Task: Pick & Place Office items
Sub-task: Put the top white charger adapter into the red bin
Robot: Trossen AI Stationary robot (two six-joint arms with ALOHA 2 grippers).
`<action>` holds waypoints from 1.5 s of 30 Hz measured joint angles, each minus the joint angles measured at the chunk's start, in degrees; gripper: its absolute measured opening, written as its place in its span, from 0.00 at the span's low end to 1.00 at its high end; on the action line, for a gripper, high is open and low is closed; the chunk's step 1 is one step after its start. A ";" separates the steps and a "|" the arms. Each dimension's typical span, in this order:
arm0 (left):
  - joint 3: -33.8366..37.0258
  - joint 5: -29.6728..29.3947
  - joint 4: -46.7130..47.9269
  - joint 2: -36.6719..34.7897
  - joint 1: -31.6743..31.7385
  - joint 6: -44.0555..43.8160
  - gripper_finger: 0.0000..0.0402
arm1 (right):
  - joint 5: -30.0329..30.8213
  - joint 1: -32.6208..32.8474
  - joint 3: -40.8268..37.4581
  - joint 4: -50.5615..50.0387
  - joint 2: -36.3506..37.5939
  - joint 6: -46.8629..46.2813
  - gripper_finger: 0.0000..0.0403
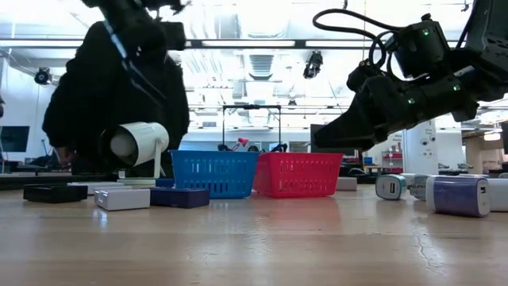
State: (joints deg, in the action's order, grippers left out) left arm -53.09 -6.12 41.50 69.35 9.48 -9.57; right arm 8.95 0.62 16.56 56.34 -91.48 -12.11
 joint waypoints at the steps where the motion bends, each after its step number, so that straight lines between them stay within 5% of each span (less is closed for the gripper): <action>1: 2.85 0.55 -3.41 -2.26 -0.06 -0.25 0.82 | 0.00 -0.01 0.19 0.01 0.00 0.03 0.61; 8: 24.49 4.09 -33.48 -14.28 -0.18 -1.57 0.82 | 0.04 -0.07 1.81 0.03 0.00 0.58 0.61; 16: 44.85 5.74 -59.53 -17.18 -0.22 -8.09 0.82 | 0.21 -0.15 1.81 -3.96 0.06 0.38 0.61; 22: 46.98 5.72 -62.21 -17.25 -0.22 -8.71 0.82 | 0.20 -1.56 1.81 -10.33 5.85 1.03 0.61; 28: 48.16 5.70 -62.12 -17.23 -0.22 -8.03 0.82 | 1.27 -3.13 1.92 -36.95 22.92 -2.32 0.61; 36: 52.38 5.70 -65.01 -17.23 -0.22 -8.27 0.82 | 9.14 -4.30 3.57 -60.60 43.58 -1.23 0.61; 45: 52.80 5.70 -67.23 -17.19 -0.22 -8.69 0.82 | 12.04 -10.58 3.08 -67.30 42.95 0.66 0.61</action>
State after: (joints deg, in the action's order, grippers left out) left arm -0.30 -0.43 -25.72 52.16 9.26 -18.26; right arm 20.99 -9.95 19.64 -10.96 -48.53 -11.45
